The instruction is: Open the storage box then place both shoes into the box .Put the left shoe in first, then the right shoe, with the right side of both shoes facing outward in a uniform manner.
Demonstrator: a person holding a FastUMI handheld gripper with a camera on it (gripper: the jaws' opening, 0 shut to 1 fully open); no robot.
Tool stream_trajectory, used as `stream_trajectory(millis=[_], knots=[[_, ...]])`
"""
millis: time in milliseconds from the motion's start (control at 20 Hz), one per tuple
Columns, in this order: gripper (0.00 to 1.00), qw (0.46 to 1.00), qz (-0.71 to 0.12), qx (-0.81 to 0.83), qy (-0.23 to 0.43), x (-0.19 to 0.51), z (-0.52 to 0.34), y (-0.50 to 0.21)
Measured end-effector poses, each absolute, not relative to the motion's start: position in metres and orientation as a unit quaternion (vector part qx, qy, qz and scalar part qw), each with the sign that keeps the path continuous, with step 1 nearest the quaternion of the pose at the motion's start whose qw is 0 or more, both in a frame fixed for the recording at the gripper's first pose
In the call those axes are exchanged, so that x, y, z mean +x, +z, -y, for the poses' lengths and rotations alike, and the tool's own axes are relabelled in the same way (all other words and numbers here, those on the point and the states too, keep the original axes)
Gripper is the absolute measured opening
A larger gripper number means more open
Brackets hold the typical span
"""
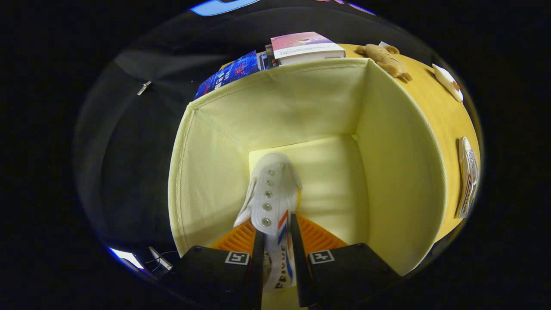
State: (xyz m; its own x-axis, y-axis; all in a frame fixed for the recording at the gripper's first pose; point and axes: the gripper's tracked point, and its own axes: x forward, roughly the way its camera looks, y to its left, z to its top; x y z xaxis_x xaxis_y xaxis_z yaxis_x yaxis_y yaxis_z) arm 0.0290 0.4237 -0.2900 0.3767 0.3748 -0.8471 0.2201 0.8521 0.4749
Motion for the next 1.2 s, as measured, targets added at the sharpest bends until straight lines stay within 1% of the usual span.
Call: stream_trajectory(millis=[100, 150, 250, 300, 350, 650, 800, 950, 1100, 1200], knots=[[0.55, 0.795, -0.548, 0.252, 0.061, 0.031, -0.421, -0.287], [0.75, 0.801, -0.542, 0.245, 0.065, 0.03, -0.417, -0.283], [0.91, 0.81, -0.528, 0.242, 0.073, 0.03, -0.41, -0.274], [0.93, 0.813, -0.521, 0.246, 0.079, 0.03, -0.407, -0.267], [0.98, 0.816, -0.513, 0.251, 0.089, 0.031, -0.404, -0.258], [0.99, 0.855, -0.437, 0.24, 0.146, 0.018, -0.346, -0.189], [0.99, 0.875, -0.4, 0.231, 0.147, -0.001, -0.294, -0.17], [0.99, 0.895, -0.387, 0.191, 0.116, -0.034, -0.22, -0.179], [0.99, 0.907, -0.392, 0.142, 0.053, -0.067, -0.136, -0.212], [0.99, 0.905, -0.411, 0.114, 0.005, -0.095, -0.077, -0.244]])
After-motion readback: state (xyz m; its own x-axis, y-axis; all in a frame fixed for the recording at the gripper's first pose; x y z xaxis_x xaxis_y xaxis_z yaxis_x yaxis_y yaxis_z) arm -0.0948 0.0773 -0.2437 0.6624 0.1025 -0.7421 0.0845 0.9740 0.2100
